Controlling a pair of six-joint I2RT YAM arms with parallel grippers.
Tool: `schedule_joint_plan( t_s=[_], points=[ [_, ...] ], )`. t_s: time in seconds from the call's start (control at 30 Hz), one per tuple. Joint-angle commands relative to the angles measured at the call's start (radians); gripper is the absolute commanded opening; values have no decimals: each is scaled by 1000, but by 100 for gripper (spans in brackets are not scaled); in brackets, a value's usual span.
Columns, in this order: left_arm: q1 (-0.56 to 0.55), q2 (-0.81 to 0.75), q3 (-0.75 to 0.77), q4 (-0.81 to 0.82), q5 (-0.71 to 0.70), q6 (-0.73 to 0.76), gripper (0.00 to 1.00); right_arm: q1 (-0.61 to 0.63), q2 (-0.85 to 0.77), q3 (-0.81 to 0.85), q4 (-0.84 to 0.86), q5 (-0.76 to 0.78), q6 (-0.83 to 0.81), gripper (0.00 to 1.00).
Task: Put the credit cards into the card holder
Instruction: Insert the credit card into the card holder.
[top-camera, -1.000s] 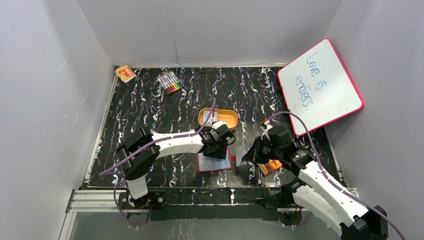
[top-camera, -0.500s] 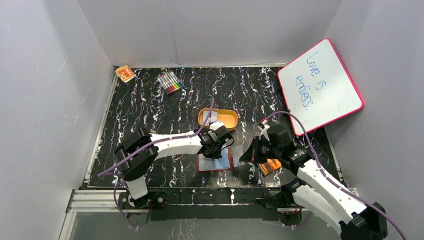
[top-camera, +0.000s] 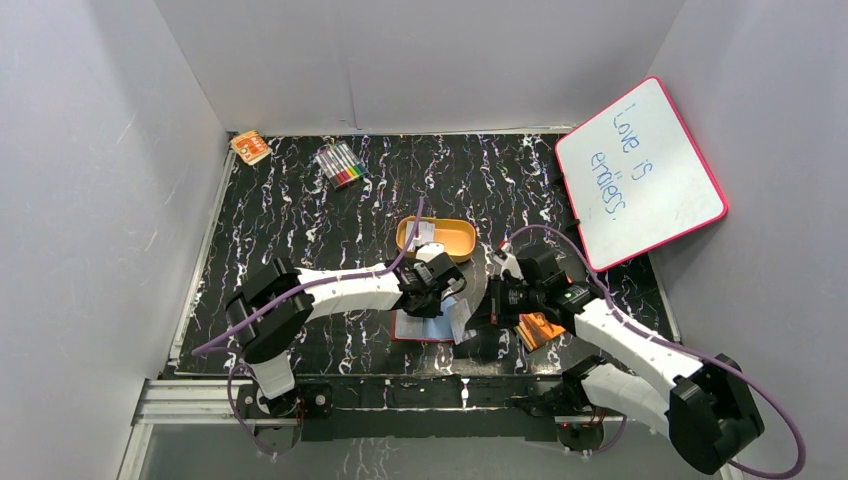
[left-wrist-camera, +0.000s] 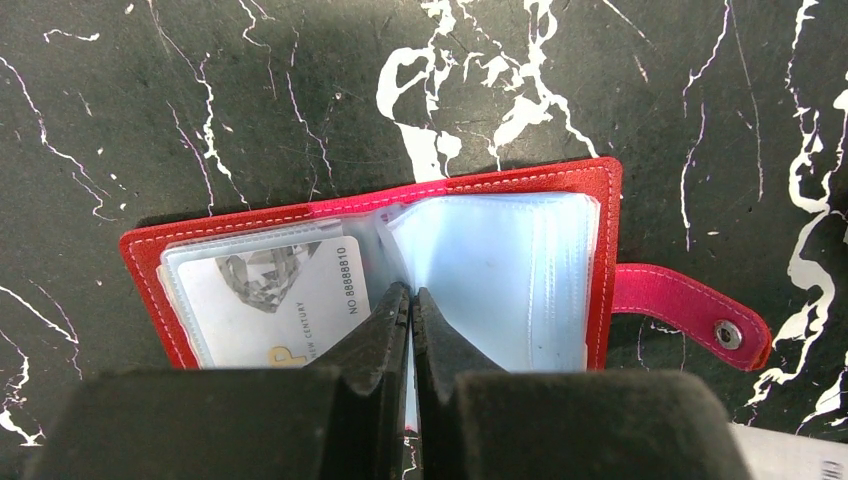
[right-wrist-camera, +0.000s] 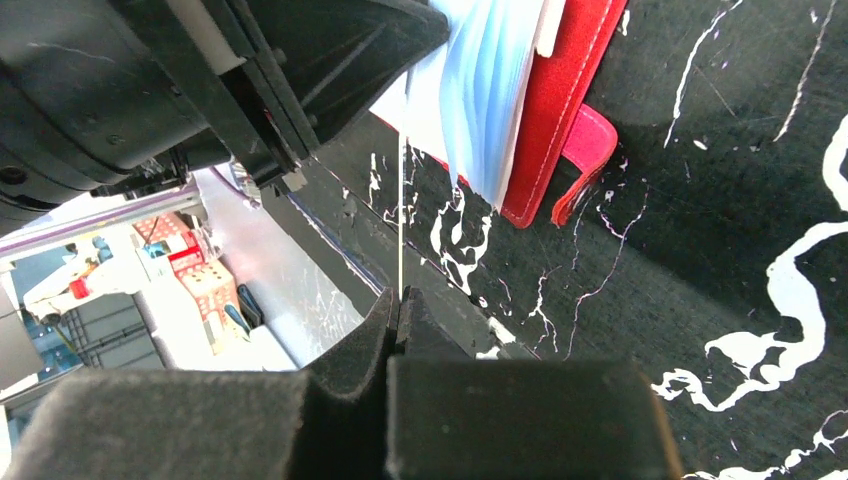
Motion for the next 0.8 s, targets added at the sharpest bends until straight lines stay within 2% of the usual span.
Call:
schedule_joint_plan(
  t_s=[0.0, 0.3, 0.53, 0.77],
  points=[
    [-6, -23, -35, -53, -17, -10, 0, 8, 35, -9, 72, -69, -28, 0],
    [-6, -27, -41, -54, -17, -15, 0, 10, 87, -41, 115, -68, -2, 0],
    [-7, -30, -48, -54, -21, -18, 0, 9, 53, -49, 99, -5, 15, 0],
    [-7, -34, -48, -54, -22, -20, 0, 10, 76, -54, 127, -32, 18, 0]
  ],
)
